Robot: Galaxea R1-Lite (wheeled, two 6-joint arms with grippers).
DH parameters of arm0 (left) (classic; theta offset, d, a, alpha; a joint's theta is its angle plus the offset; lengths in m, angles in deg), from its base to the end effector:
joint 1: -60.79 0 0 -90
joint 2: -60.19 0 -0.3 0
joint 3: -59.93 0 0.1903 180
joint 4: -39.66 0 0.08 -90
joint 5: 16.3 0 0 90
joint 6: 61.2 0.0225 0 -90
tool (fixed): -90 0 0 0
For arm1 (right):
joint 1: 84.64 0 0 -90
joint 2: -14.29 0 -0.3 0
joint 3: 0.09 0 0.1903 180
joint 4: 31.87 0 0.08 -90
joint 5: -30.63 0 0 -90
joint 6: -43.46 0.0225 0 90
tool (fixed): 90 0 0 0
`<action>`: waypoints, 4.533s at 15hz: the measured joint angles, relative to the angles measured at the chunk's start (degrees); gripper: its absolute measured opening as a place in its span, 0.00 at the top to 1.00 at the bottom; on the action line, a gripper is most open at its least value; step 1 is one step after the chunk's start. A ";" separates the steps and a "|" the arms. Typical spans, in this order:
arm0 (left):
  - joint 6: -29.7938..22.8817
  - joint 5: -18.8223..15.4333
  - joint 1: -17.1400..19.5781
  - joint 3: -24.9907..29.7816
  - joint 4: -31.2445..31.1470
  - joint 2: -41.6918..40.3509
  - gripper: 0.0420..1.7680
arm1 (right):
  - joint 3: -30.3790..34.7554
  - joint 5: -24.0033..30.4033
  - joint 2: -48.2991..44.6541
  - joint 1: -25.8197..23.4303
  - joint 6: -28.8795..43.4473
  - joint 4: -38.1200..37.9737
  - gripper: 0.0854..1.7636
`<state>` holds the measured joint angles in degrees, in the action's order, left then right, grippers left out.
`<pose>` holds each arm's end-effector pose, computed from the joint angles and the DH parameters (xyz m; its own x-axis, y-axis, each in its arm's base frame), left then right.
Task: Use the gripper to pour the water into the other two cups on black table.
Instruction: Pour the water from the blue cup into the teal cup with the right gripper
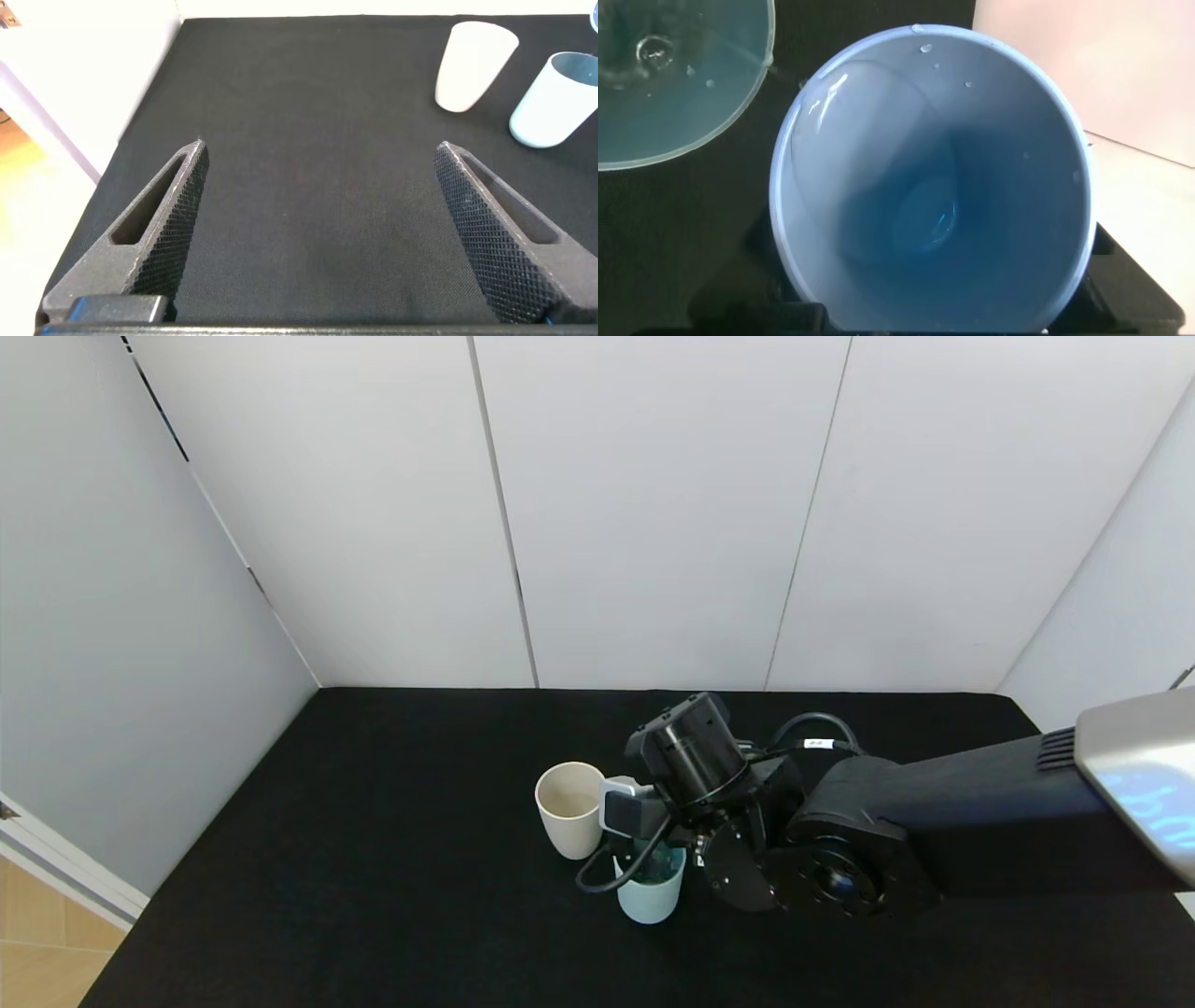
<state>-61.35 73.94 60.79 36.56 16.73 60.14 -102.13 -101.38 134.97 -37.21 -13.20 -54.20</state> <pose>-0.0229 0.0001 0.0763 1.0000 0.0042 0.0086 -0.0042 1.0000 -0.0027 0.2860 0.2891 0.1338 0.8724 -0.0396 -0.4872 -0.4834 0.0774 -0.8720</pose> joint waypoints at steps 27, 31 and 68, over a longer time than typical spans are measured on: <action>0.00 -0.02 0.00 0.00 0.07 0.00 0.03 | 0.45 -4.22 -1.94 2.62 -7.94 -0.11 0.27; 0.00 -0.02 0.00 0.00 0.05 0.00 0.03 | 0.44 -4.35 -2.04 3.06 -9.02 -0.11 0.27; 0.00 -0.02 0.05 0.00 0.00 0.00 0.03 | 2.21 2.68 -4.46 2.18 16.23 0.12 0.27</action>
<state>-61.35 73.91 60.84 36.56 16.73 60.14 -99.92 -98.70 130.51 -35.03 3.03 -54.08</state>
